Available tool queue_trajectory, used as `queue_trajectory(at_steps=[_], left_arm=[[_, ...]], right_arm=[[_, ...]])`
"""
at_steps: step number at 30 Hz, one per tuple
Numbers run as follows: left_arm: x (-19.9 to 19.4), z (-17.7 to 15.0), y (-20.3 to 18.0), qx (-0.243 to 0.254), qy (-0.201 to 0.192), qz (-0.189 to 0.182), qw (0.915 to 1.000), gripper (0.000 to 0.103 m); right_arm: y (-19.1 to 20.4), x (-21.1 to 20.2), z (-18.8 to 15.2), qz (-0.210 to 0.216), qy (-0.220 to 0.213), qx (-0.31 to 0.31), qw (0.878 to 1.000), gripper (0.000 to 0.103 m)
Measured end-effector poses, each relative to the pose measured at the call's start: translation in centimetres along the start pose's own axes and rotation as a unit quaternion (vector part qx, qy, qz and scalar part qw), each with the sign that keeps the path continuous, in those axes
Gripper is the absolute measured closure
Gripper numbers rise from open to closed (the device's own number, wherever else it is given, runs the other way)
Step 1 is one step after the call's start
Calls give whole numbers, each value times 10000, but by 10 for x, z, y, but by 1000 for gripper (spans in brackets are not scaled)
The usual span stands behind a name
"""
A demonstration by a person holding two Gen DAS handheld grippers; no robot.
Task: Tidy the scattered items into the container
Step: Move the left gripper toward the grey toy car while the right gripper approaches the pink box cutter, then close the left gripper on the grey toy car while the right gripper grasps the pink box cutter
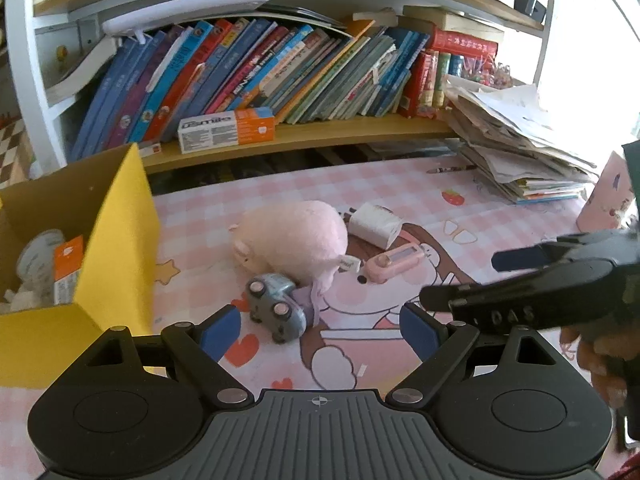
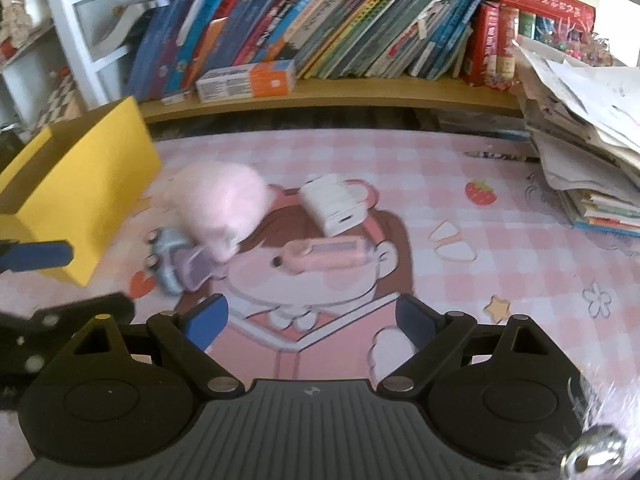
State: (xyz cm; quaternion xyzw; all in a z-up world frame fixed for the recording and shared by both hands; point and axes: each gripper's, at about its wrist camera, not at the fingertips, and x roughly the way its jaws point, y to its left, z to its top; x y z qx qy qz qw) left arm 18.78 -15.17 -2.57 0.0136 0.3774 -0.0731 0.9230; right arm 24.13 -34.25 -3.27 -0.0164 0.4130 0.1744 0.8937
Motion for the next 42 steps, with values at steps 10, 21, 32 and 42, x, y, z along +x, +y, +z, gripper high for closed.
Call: queue_trajectory(at_steps=[10,21,32,42], left_arm=[[33,4,5,-22,147,142,9998,16],[68,8,14,-83,334,342,9988,23],[92,7,18,-96,537,441,9975,25],[101,5,20,-124,662,394,9970,34]], right_arm=[[-13,33,16,-52,114,-152,9998,15],[-10,73,26,-2,334,-223,9992,15],[-5,97,31,-41,406,-403,9984,15],[0,101,32,-122,330,-603,9976,19]])
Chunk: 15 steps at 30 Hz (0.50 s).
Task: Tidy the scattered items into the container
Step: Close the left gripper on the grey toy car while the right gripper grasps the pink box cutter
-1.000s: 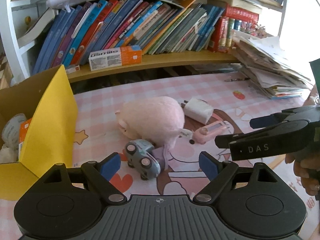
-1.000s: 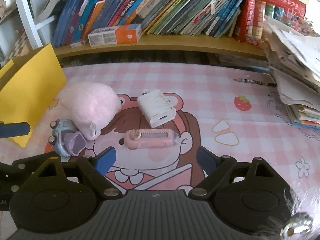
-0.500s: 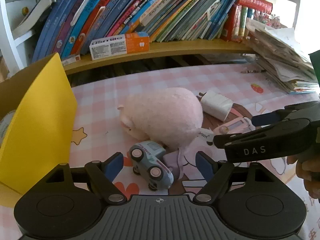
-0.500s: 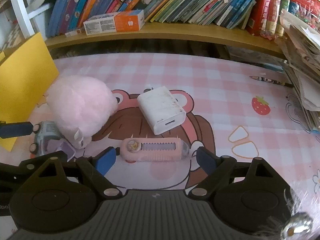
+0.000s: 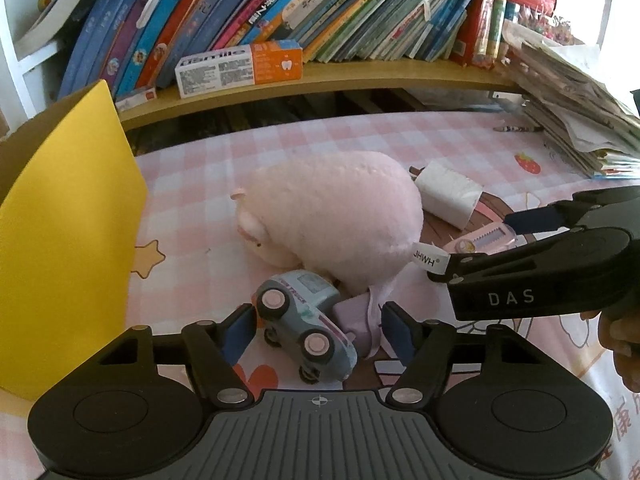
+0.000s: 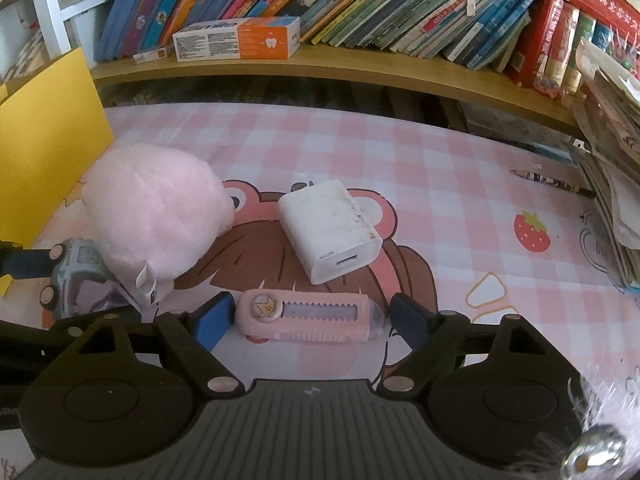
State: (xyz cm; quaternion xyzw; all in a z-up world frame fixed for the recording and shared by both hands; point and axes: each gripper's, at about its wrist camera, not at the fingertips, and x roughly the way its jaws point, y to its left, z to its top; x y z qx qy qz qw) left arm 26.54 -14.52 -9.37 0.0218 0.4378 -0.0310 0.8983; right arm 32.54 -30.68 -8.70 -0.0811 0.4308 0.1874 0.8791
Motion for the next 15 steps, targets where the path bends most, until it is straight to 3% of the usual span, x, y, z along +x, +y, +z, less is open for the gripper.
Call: queue_trajectory(at_steps=[3,6,15], left_arm=[[1,0,0,21,1,10,10000,34],[2,0,0,33,2,24,10000,46],[-10,-3,-2,101,-126,-26,9999,49]], right_arm=[[0,0,0,16,-17,-29,10000,22],[1,-1,1,19,-49,-35,10000,27],[0,-12,-5,81,-51,75,9999,27]])
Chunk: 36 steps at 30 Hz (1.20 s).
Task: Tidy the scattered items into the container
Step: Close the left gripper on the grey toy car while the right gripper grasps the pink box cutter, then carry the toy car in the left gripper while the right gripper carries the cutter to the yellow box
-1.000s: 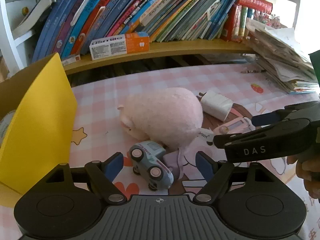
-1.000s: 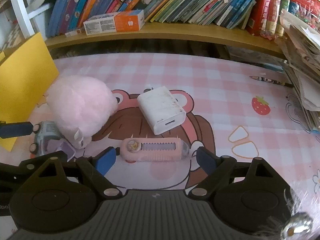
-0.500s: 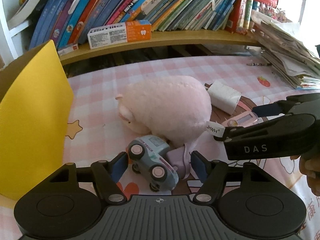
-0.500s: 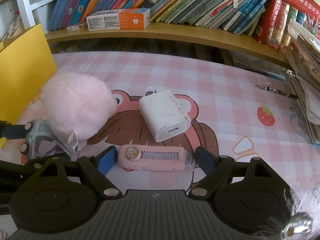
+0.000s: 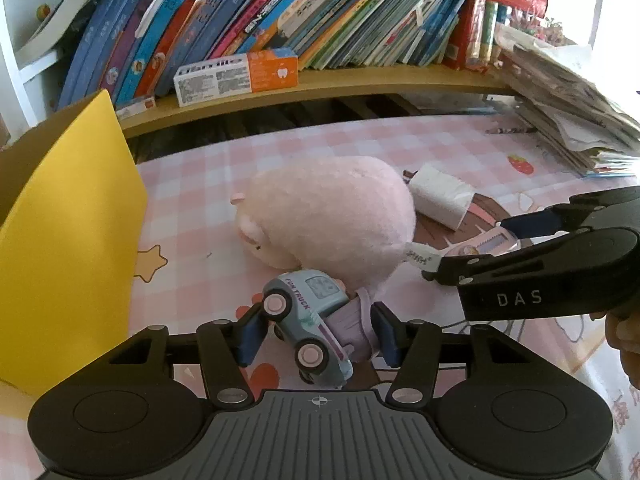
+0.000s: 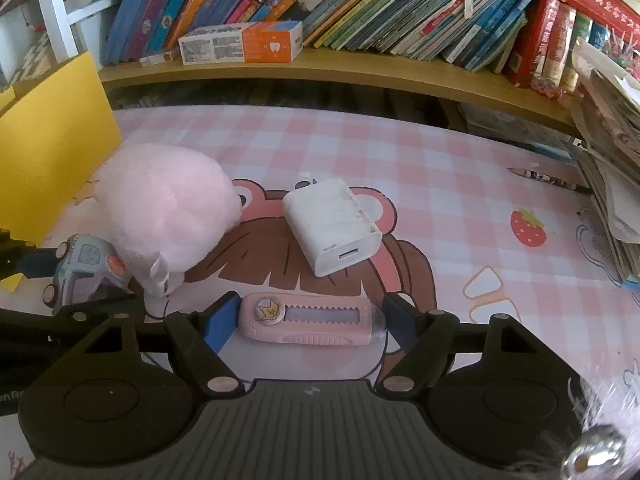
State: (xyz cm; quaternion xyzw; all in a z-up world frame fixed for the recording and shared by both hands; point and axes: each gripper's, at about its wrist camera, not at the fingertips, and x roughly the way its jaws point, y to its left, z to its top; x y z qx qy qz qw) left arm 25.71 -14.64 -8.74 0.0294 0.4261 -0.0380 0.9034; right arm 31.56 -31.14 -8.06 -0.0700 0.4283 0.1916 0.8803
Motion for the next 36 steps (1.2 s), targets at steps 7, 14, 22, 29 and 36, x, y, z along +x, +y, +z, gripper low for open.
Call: queue_trajectory(at_steps=[7,14,22,29,36], left_arm=[[-16,-3,-2,41,-95,-59,9999,58],[-41,-9,-6,84,-279,-117,9995,59],[-74,-22,-5,42,-466,-175,9988,59],[-101,-34,-3,-39,-610,-183,9980,59],[-122,-45,-2,-29,-691,-188,9974,59]], right_arm=[[0,-19,-7,36,-67,59,10000,27],[3,-41,-16,68,-149,108,9998,27],[11,-71,-32,125,-234,95,9996,27],[18,-92,-43,159,-311,18,9994,27],[26,-110,-48,240,-409,-45,9989,27]])
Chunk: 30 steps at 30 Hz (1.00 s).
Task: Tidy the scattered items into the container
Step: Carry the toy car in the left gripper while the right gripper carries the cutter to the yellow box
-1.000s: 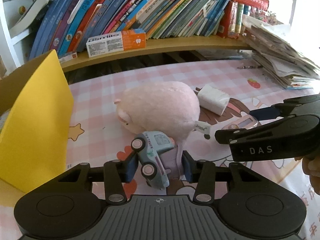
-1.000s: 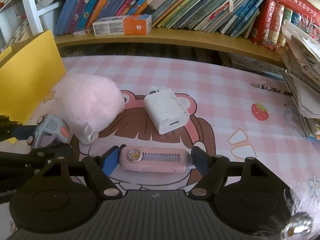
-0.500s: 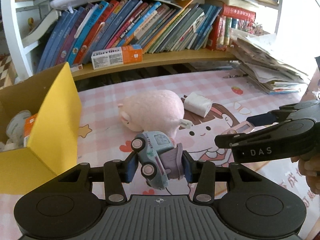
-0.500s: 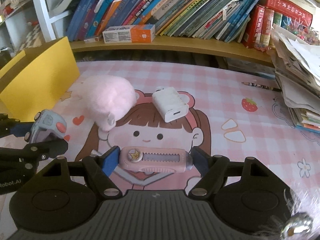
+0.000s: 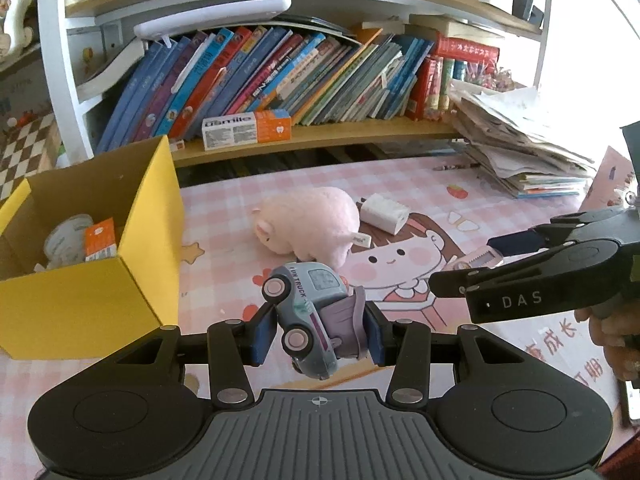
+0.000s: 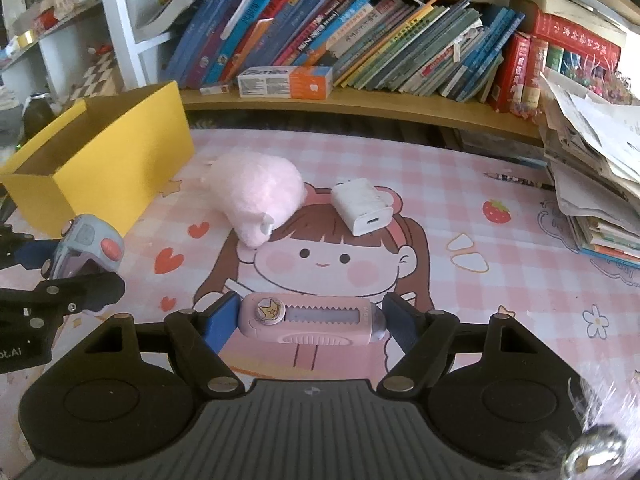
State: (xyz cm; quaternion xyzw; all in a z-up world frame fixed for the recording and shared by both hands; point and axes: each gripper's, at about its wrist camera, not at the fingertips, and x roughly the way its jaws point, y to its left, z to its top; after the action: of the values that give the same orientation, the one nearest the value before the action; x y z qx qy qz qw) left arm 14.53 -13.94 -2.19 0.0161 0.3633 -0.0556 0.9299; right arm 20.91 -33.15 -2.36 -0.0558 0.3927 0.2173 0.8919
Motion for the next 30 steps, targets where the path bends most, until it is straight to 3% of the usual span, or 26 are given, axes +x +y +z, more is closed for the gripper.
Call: queue_trajectory(at_steps=[18,30], left_arm=[[-17,-15,15,142,-62,-403,9991,59],[-42,-26,64,293,-78,-734,9968,58]], right_arm=[[35,-13,-15,-182,138,-2,9997,27],[100,-16,-14,-375,116,-2,9992,27]])
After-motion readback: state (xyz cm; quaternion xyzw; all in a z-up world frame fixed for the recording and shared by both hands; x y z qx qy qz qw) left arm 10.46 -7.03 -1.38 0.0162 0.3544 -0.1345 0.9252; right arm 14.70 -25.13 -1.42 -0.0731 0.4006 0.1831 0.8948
